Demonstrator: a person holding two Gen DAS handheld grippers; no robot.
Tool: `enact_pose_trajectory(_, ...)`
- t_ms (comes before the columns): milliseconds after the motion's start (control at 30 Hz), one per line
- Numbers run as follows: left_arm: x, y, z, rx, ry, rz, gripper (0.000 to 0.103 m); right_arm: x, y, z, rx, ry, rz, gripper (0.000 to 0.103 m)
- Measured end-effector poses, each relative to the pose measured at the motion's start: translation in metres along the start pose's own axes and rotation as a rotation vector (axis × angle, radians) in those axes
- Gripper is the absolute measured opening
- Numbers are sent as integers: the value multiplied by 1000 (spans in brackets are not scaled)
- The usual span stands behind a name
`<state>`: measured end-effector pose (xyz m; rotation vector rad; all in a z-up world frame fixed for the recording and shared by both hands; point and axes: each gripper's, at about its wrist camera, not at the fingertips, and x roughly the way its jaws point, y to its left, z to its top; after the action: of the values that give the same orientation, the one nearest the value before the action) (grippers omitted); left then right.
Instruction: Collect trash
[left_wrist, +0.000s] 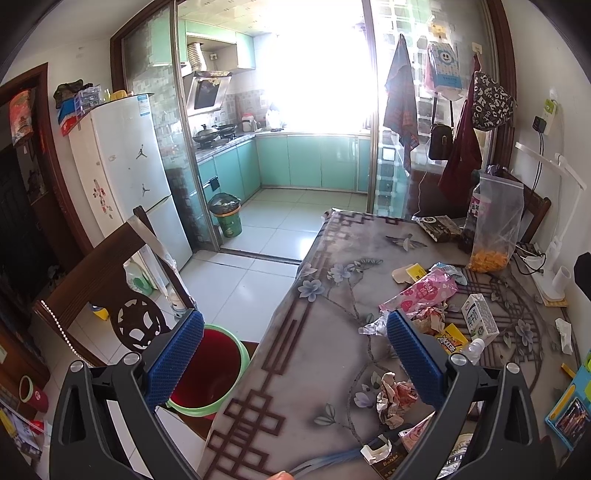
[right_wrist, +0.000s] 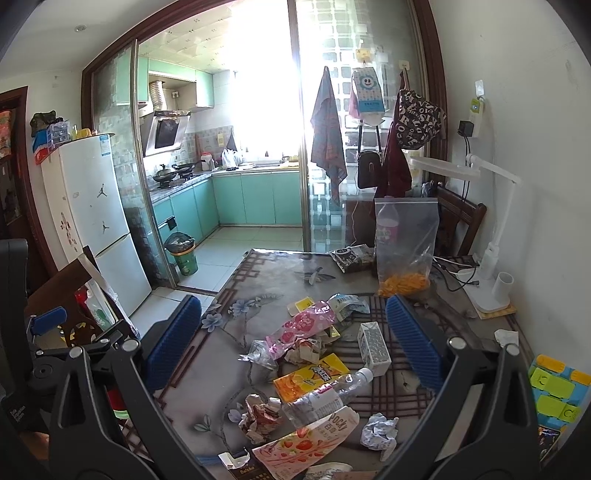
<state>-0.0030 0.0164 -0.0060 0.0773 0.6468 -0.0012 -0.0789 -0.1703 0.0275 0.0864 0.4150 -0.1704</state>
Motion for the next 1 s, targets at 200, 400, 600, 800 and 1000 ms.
enact_pose_trajectory(200,0,-8,1,7,1,0,95,1,-3,0,1,2,-3,99)
enact_pose_trajectory(400,0,-10,3,4,-2,0,95,2,-3,-1,1,6,-7,99)
enact_pose_trajectory(600,4,-14,3,19,5,3,95,7,-6,-2,5,18,-6,99)
enact_pose_trajectory(800,23,-12,-5,57,31,-43,95,30,-21,-14,-18,91,6,99)
enact_pose_trajectory(1000,44,-8,-27,47,9,-199,95,93,-39,-74,-35,400,96,99)
